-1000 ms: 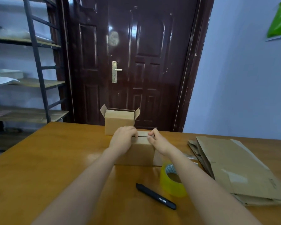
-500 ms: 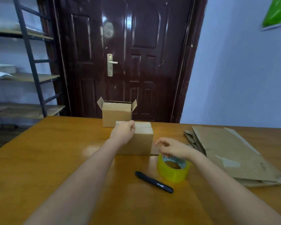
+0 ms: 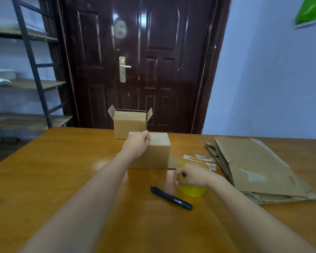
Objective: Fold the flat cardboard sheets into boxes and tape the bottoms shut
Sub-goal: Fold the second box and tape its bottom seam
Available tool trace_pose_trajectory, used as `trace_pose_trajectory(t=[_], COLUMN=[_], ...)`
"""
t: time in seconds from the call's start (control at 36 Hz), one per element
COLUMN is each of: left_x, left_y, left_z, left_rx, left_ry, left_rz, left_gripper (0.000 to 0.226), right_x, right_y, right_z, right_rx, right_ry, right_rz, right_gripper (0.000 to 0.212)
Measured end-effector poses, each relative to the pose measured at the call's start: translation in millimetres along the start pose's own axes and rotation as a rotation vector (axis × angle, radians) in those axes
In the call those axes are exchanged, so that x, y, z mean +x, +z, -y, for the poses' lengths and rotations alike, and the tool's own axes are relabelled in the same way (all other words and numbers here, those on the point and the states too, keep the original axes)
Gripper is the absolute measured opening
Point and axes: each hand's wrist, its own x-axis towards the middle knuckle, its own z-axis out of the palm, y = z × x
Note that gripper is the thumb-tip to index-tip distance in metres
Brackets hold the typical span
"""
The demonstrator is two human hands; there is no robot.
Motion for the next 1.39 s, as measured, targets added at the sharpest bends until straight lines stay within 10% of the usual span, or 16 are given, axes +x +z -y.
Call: trace_pose_trajectory(t=[0.19, 0.42, 0.94, 1.39], left_x=[1.4, 3.2, 14.3, 7.8], left_y=[-0.6, -5.5, -25.3, -29.5], left_z=[1.7, 4.1, -3.6, 4.2], left_rx=[-0.015, -0.095, -0.936, -0.997], left_ry=[0.004, -0.036, -0.380, -0.394], left_rz=[0.022, 0.075, 0.105, 0.077], left_gripper=[0.018, 0.023, 0.016, 0.025], right_x=[3.1, 22.6, 135.9, 136.6], right_y=[-33.0, -111.8, -149.3, -135.0], right_z=[-4.8, 24.8, 90.1, 115.0], right_rx=[0.119, 0.351, -0.106, -0.303], right_ry=[0.043, -0.110, -0.015, 0.033], right_rz=[-0.223, -0.376, 0.013, -0.001], right_gripper=[0.033, 0.018, 0.026, 0.027])
